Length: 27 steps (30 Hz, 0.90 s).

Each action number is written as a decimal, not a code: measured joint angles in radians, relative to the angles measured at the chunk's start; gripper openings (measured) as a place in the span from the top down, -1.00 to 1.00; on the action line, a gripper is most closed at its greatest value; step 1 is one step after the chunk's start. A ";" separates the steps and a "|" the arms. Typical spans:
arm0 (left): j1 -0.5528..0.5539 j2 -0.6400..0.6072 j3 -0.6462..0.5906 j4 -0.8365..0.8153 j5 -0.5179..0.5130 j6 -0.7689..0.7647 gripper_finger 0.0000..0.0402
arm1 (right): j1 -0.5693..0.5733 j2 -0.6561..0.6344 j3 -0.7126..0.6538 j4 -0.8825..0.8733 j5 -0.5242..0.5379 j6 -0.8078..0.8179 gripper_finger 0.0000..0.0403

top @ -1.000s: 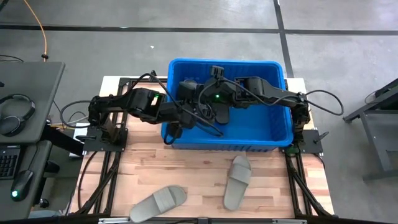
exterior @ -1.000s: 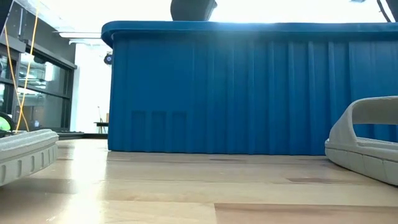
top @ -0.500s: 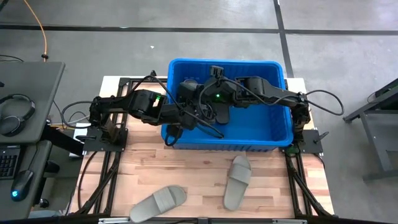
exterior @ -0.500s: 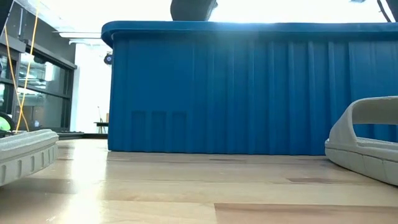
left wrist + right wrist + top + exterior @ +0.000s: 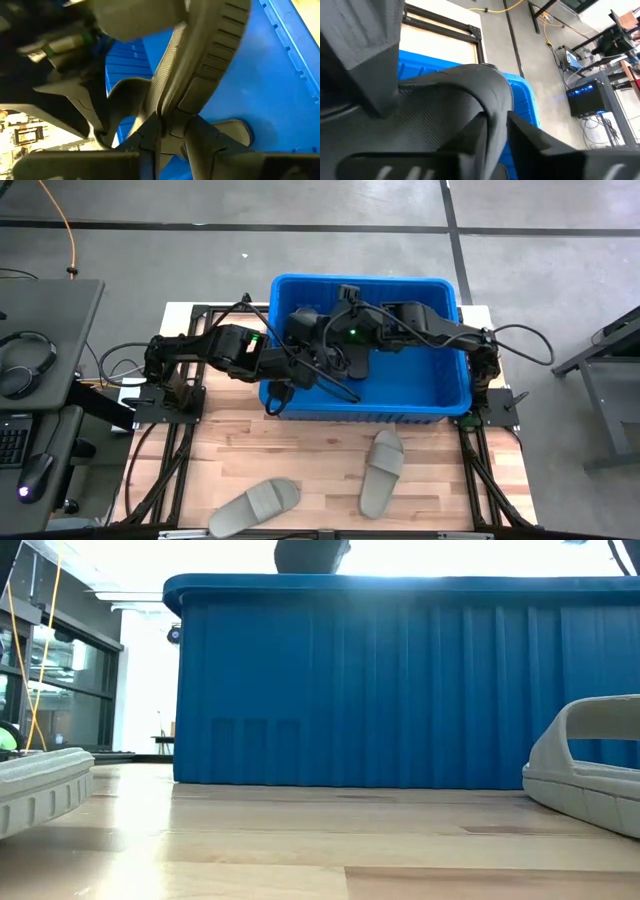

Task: Pick and place slides into bin
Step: Put the black slides on top of the black slides into the blue bin

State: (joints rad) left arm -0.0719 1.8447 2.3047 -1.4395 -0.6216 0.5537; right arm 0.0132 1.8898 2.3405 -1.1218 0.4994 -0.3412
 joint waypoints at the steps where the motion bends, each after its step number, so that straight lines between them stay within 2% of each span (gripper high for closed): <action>1: 0.000 0.000 0.000 -0.001 0.000 0.000 0.73 | 0.000 -0.005 0.000 0.001 -0.004 0.000 0.60; 6: 0.002 0.006 -0.003 -0.008 0.005 0.000 0.72 | 0.002 -0.062 0.003 0.015 -0.056 0.002 0.33; 10: 0.001 0.005 -0.002 -0.009 0.002 -0.001 0.73 | 0.001 -0.111 0.003 -0.002 -0.085 0.028 0.22; 13: 0.001 0.005 -0.002 -0.013 -0.031 -0.007 0.74 | 0.000 -0.164 0.003 -0.076 -0.167 0.074 0.20; 16: 0.001 0.005 -0.002 -0.014 -0.054 -0.012 0.73 | 0.001 -0.199 0.003 -0.152 -0.295 0.121 0.20; 21: 0.010 0.003 -0.002 -0.014 -0.048 -0.055 0.72 | 0.002 -0.218 0.003 -0.178 -0.489 0.208 0.21; 23: 0.017 0.003 -0.002 -0.014 -0.040 -0.082 0.72 | 0.013 -0.218 0.003 -0.180 -0.509 0.229 0.20; 27: 0.045 -0.002 -0.002 -0.014 -0.040 -0.095 0.72 | 0.043 -0.211 0.002 -0.180 -0.475 0.231 0.17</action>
State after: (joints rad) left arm -0.0273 1.8426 2.3024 -1.4537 -0.6617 0.4587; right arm 0.0559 1.6788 2.3428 -1.3018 0.0242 -0.1100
